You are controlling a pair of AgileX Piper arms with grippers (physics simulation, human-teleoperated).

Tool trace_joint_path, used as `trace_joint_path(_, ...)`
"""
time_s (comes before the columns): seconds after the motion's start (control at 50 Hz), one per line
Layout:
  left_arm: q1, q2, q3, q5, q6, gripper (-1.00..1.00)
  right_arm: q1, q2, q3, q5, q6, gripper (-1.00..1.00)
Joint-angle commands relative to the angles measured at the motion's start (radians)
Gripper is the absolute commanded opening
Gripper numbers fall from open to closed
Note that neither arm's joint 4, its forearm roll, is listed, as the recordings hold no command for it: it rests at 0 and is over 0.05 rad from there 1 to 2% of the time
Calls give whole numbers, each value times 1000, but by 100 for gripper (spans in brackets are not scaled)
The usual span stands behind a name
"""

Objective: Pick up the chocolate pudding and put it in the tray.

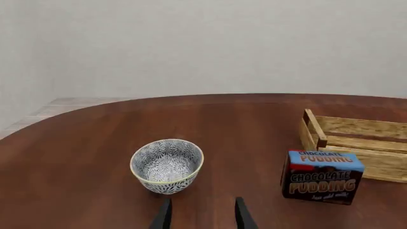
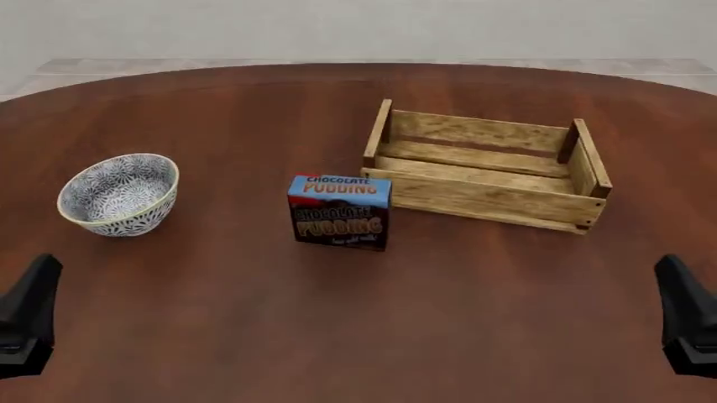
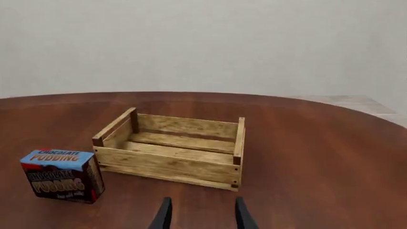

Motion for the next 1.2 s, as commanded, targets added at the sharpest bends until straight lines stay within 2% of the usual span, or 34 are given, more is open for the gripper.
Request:
trace_joint_path(0.02, 0, 4, -3, -1, 0, 100, -3, 17, -7, -6, -6, 100)
trace_joint_path(0.24, 0, 4, -3, -1, 0, 100, 9, 101, -2, -84, -7, 100)
trace_joint_path(0.3, 0, 4, -3, -1, 0, 100, 10, 105, -28, -73, -13, 100)
trace_joint_path(0.34, 0, 4, -3, -1, 0, 100, 8, 178, -54, -104, -20, 100)
trace_joint_path(0.4, 0, 4, -3, -1, 0, 100, 32, 157, -130, -30, -17, 100)
trace_joint_path(0.46, 0, 4, -3, -1, 0, 100, 37, 226, -182, -29, -1, 100)
trace_joint_path(0.52, 0, 4, -3, -1, 0, 100, 31, 305, -254, -18, -24, 100)
trace_joint_path(0.6, 0, 4, -3, -1, 0, 100, 84, 361, -359, 30, -49, 100)
trace_joint_path(0.64, 0, 4, -3, -1, 0, 100, 77, 411, -395, 35, -80, 100)
trace_joint_path(0.66, 0, 4, -3, -1, 0, 100, 19, 514, -427, 45, -94, 100)
trace_joint_path(0.68, 0, 4, -3, -1, 0, 100, 19, 516, -428, 44, -94, 100)
trace_joint_path(0.7, 0, 4, -3, -1, 0, 100, 75, 550, -477, 60, -40, 100)
trace_joint_path(0.76, 0, 4, -3, -1, 0, 100, 77, 593, -536, 82, -49, 100)
trace_joint_path(0.8, 0, 4, -3, -1, 0, 100, 128, 655, -599, 105, -53, 100)
trace_joint_path(0.88, 0, 4, -3, -1, 0, 100, 168, 706, -685, 142, -46, 100)
trace_joint_path(0.9, 0, 4, -3, -1, 0, 100, 184, 744, -743, 159, -81, 100)
trace_joint_path(0.92, 0, 4, -3, -1, 0, 100, 184, 744, -744, 160, -81, 100)
trace_joint_path(0.94, 0, 4, -3, -1, 0, 100, 168, 799, -801, 168, -118, 100)
trace_joint_path(0.98, 0, 4, -3, -1, 0, 100, 180, 825, -828, 179, -121, 100)
trace_joint_path(1.0, 0, 4, -3, -1, 0, 100, 197, 836, -848, 180, -143, 100)
trace_joint_path(1.06, 0, 4, -3, -1, 0, 100, 235, 909, -951, 220, -155, 100)
trace_joint_path(1.08, 0, 4, -3, -1, 0, 100, 251, 928, -979, 230, -138, 100)
trace_joint_path(1.1, 0, 4, -3, -1, 0, 100, 245, 928, -990, 214, -182, 100)
trace_joint_path(1.18, 0, 4, -3, -1, 0, 100, 280, 1005, -1062, 247, -182, 100)
trace_joint_path(1.2, 0, 4, -3, -1, 0, 100, 286, 1020, -1083, 244, -215, 100)
